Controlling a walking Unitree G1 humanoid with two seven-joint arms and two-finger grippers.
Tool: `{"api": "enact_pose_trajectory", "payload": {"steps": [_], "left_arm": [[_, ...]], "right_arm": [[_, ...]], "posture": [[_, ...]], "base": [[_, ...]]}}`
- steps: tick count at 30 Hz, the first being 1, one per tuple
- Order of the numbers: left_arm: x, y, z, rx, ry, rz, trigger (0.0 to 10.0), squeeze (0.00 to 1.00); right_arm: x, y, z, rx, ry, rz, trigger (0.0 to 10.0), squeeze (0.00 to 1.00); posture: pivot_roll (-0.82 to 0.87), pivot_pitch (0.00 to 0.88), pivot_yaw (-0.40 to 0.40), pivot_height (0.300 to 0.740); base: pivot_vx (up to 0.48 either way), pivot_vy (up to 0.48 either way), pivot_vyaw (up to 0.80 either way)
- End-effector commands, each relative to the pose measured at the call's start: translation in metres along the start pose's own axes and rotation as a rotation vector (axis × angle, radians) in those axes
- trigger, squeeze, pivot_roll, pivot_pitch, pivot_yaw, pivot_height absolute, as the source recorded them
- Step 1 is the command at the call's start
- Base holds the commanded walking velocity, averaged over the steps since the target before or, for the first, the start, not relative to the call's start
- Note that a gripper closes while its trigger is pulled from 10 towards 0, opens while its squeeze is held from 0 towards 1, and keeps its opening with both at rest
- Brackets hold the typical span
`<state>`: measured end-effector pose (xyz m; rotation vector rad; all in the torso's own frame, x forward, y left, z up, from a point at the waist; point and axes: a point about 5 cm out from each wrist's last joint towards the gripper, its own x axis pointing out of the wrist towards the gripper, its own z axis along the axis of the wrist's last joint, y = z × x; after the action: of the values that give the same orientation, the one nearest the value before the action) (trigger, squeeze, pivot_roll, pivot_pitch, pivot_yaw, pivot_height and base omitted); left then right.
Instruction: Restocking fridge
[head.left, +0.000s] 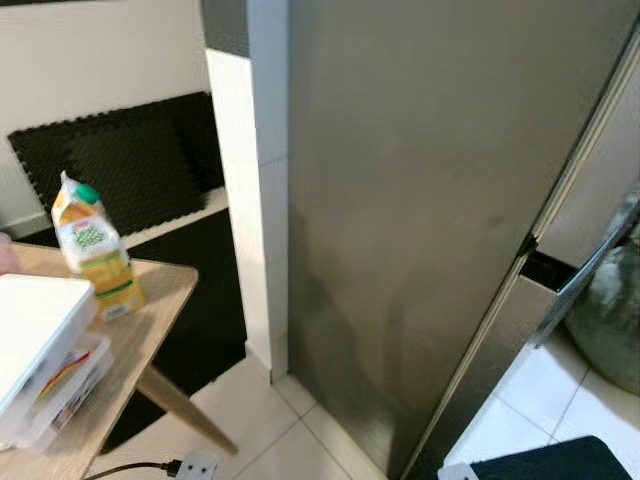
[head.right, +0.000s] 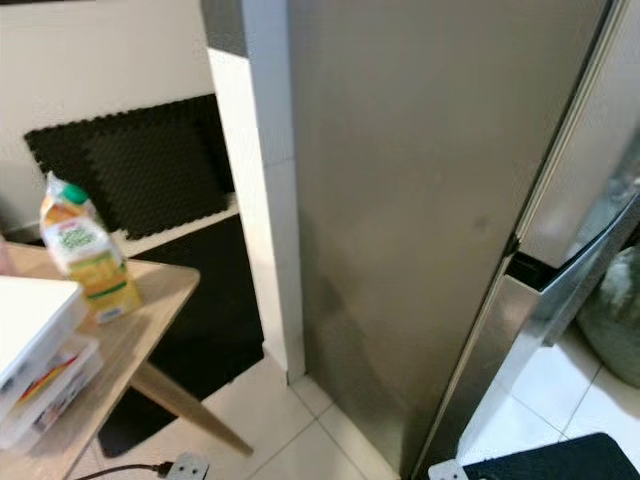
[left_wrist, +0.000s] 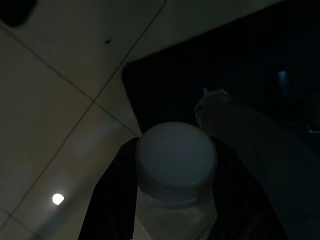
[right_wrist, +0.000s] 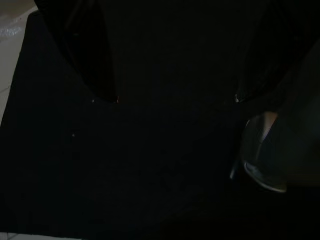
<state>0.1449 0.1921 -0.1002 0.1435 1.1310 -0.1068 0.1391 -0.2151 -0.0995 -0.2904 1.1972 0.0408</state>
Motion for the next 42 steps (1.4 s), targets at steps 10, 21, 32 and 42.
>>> {"api": "enact_pose_trajectory", "payload": {"steps": [10,21,32,42], "left_arm": [[0.0000,0.0002,0.0001,0.021,0.001,0.000,10.0,0.00],[0.0000,-0.0010,-0.0003,0.006,-0.002,0.001,10.0,0.00],[0.0003,-0.0024,0.0004,0.010,-0.002,-0.009,10.0,0.00],[0.0002,-0.0027,0.0002,0.019,-0.001,-0.017,10.0,0.00]], "right_arm": [[0.0001,0.0029,0.0016,0.007,-0.010,0.011,10.0,0.00],[0.0000,0.0034,-0.0016,0.015,-0.003,0.012,10.0,0.00],[-0.0002,0.0042,-0.0049,0.012,0.011,0.015,10.0,0.00],[-0.0002,0.0053,-0.0052,0.024,0.004,0.018,10.0,0.00]], "posture": [[-0.04,0.003,0.005,0.740],[-0.04,0.004,0.006,0.740],[-0.04,0.005,0.011,0.740],[-0.05,0.004,0.015,0.740]], "base": [[0.261,0.000,0.00],[0.189,0.000,0.00],[0.000,0.000,-0.72],[0.000,0.000,-0.78]]}}
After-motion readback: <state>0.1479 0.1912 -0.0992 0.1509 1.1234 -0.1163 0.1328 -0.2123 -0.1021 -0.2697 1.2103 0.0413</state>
